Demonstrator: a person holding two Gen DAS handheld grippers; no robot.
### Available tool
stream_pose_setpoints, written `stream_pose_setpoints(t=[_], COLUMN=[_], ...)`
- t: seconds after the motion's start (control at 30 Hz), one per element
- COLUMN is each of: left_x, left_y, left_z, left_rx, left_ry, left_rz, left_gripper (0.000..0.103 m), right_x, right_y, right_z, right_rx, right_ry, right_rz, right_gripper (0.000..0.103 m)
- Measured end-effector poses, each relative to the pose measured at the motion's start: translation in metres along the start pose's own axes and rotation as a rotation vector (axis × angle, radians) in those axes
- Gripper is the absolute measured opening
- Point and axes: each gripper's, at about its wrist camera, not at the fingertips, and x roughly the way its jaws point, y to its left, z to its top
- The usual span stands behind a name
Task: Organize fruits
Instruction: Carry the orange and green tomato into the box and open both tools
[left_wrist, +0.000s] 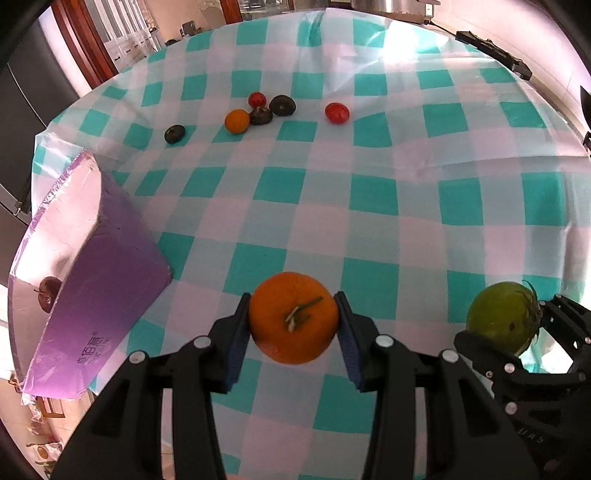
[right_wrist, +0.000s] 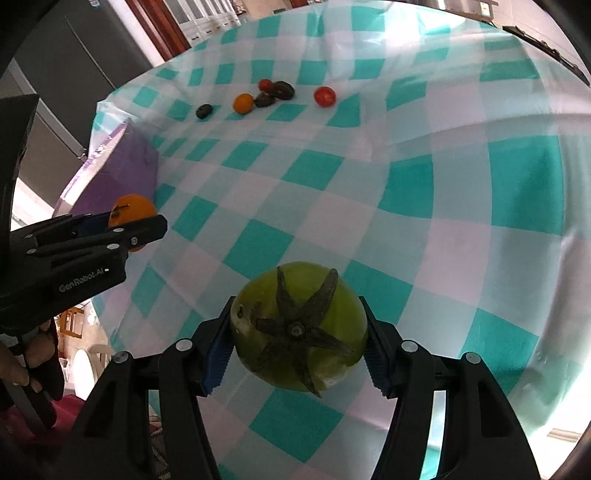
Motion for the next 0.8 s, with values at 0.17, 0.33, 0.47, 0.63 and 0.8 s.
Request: stream_pose_setpoints(t=[0.17,0.33,0.47,0.63,0.8], left_x=[-0.005,-0.013,-0.025,-0.044,-0.049], left_y=[0.006,0.034,0.078,0.159,0.248], left_z=[-0.001,0.005,0.015,0.028,0.031], left_rx=[0.000,-0.037,-0.099,-0.154,-0.187], left_ry=[-0.019,-0.063,-0.114,-0.194,-0.226], left_rz=[-0.007,-0.015,-0.026,-0.033,0.015], left_gripper=[0.044,0.044,0.044,0.044,0.044], right_x=[-0.001,0.004,0.011,0.020,0.034], right_y=[0.005,0.023,0.057,0.117,0.195], right_z=[0.011,0.030,0.051,0.092,0.138], right_rx=[-0.017,-0.036,-0.056,-0.084,-0.133], right_ry=[-0.010,-0.021,-0.041,-0.088,-0.120], right_rz=[0.001,0.019,0.048,0.108,0.193], right_gripper=[0.060,0.060,0.060,0.060,0.060])
